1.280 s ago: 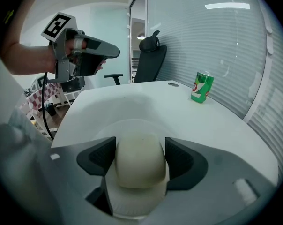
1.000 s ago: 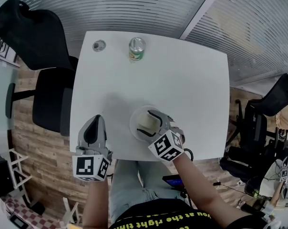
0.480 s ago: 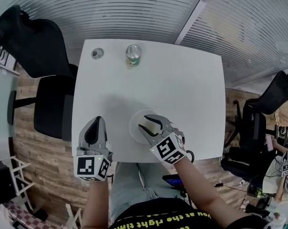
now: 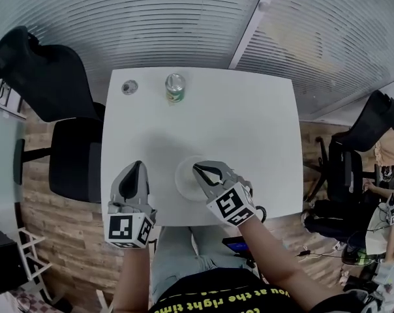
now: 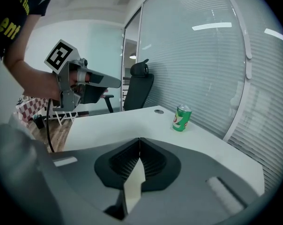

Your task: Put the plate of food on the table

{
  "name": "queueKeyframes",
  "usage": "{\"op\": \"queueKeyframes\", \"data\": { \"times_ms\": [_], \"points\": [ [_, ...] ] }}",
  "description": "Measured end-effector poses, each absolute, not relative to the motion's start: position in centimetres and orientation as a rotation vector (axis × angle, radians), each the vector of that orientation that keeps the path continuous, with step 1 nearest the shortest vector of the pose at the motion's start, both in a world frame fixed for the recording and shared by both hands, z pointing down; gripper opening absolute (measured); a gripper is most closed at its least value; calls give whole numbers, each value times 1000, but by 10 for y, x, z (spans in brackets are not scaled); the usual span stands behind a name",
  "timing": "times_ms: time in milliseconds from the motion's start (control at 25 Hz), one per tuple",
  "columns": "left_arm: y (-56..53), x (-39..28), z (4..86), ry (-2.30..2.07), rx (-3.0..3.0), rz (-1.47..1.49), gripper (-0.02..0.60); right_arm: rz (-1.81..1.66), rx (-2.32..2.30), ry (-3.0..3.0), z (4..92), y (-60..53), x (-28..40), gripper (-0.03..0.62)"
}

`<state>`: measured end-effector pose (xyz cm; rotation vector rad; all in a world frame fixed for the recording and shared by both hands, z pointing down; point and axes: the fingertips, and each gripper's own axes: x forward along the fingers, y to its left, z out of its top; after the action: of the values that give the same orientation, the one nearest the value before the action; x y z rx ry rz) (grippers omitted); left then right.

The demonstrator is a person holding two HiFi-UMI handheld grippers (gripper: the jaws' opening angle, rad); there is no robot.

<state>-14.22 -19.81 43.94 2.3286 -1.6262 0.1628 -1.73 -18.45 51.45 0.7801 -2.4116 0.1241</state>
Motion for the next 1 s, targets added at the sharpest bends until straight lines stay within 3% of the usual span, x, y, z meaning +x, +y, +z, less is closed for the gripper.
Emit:
{"op": "queueKeyframes", "data": {
  "times_ms": [1000],
  "points": [
    [-204, -107, 386, -1497, 2521, 113, 0, -131, 1132, -2539, 386, -216, 14, 8]
  ]
}}
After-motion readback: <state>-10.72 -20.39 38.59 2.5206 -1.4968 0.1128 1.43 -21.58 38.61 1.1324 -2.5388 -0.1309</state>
